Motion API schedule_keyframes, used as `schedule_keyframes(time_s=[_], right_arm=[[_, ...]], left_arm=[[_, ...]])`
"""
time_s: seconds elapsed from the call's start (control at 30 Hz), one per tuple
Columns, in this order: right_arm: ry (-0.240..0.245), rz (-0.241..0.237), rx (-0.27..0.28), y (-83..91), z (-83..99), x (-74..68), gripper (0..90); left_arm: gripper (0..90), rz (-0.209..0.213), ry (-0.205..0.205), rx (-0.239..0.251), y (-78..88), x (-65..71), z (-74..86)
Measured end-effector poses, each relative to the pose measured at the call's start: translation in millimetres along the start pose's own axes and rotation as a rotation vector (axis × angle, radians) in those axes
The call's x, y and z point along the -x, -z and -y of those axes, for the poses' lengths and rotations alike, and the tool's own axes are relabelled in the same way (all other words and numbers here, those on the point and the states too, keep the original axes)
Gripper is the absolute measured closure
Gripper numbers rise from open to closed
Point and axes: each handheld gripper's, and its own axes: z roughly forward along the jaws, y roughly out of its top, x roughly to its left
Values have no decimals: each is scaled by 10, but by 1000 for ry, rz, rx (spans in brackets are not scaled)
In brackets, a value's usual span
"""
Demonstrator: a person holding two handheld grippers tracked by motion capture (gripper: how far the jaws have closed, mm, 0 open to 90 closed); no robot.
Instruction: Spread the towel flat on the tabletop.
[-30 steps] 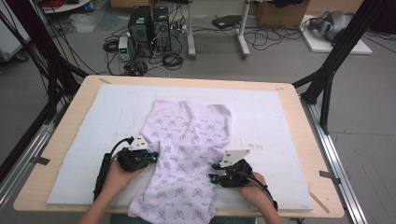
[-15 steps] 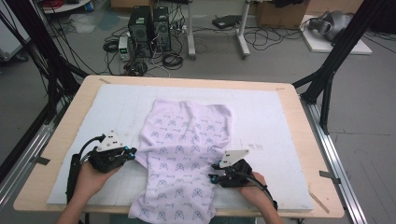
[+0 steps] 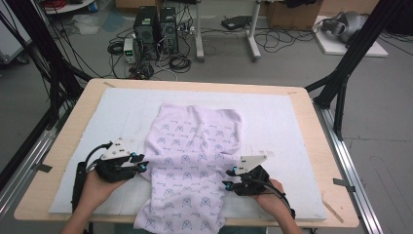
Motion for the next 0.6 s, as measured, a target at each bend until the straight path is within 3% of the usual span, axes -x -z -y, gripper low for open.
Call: schedule_keyframes(time_s=[0.13, 0.2, 0.27, 0.37, 0.43, 0.5, 0.6], right_arm=[[-9, 1, -19, -17, 50, 3, 581], [-11, -3, -29, -72, 71, -5, 587], [-34, -17, -5, -98, 87, 7, 629], [-43, -40, 5, -99, 87, 1, 781], [-31, -46, 3, -100, 80, -10, 834], [-30, -47, 7, -77, 75, -27, 851], [-28, -69, 40, 2, 81, -71, 857]], left_arm=[[614, 68, -28, -29, -219, 154, 7], [597, 98, -40, -73, -341, 206, 36], [597, 126, -54, -130, -462, 253, 85], [690, 121, -72, -106, -478, 294, 122], [833, 135, -83, -114, -465, 314, 119], [867, 127, -105, -118, -456, 354, 112], [875, 136, -107, -109, -416, 392, 111]])
